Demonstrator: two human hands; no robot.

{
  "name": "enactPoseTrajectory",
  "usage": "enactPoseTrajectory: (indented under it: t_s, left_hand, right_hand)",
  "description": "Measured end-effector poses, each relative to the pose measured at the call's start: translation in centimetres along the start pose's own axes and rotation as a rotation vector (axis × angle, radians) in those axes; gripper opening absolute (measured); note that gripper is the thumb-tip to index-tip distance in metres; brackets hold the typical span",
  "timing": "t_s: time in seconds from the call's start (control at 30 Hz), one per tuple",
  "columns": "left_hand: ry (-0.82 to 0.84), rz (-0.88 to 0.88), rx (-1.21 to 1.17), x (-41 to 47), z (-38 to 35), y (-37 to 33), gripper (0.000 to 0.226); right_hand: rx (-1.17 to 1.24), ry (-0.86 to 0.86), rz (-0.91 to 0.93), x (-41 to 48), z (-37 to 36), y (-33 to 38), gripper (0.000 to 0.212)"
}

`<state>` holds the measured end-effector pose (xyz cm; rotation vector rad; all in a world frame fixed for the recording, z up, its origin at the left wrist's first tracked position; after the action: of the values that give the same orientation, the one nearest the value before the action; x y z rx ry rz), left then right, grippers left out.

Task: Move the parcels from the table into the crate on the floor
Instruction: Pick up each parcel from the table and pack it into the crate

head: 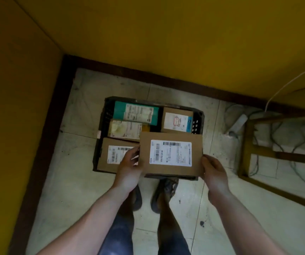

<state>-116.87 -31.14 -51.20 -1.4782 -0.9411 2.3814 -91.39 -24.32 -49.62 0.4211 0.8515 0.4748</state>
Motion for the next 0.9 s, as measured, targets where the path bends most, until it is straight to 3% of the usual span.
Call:
enactPoseTrajectory:
  t_s: [0.23,0.53,0.73,0.8,0.9]
  left_hand:
    - [0.005,-0.058,0.065,7.1,-7.7,0.5,0.026]
    - [-0.018,-0.11,0.138,13.2,-12.3,-2.1,0.033]
    - [-0.056,-0.069,0.135,14.2,-13.0,-2.7,0.06]
    - [-0.07,-0.069,0.143,13.7,-13.0,-2.8,0.053]
    - [-0.11,-0.059,0.104,12.5,-12.5,-2.8,0.019]
  right_hand:
    - [-0.001,-0.074,0.077,8.5,-3.1,-1.5,0.024]
    - [-0.045,0.127,0.143,16.0,-7.7,0.9,0.016]
    - [-0.028,0.216,0.118,17.2,-8.4,1.0,0.021]
    - [-0.034,0.223,0.122,17.1,-7.9,1.1,0.018]
    - [-0.049,0.229,0.117,16.6,-6.5,1.2,0.025]
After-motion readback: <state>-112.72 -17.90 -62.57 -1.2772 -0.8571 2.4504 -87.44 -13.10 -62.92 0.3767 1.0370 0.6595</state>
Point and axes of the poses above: each hand's wrist, its own x-axis towards the middle knuckle, its own z-axis out of the back of the hand, y = z × x, the point moved 6 cm from there along x, towards the middle knuckle, and after that the axes turned 14 degrees about -y, right-handed, at the moved point
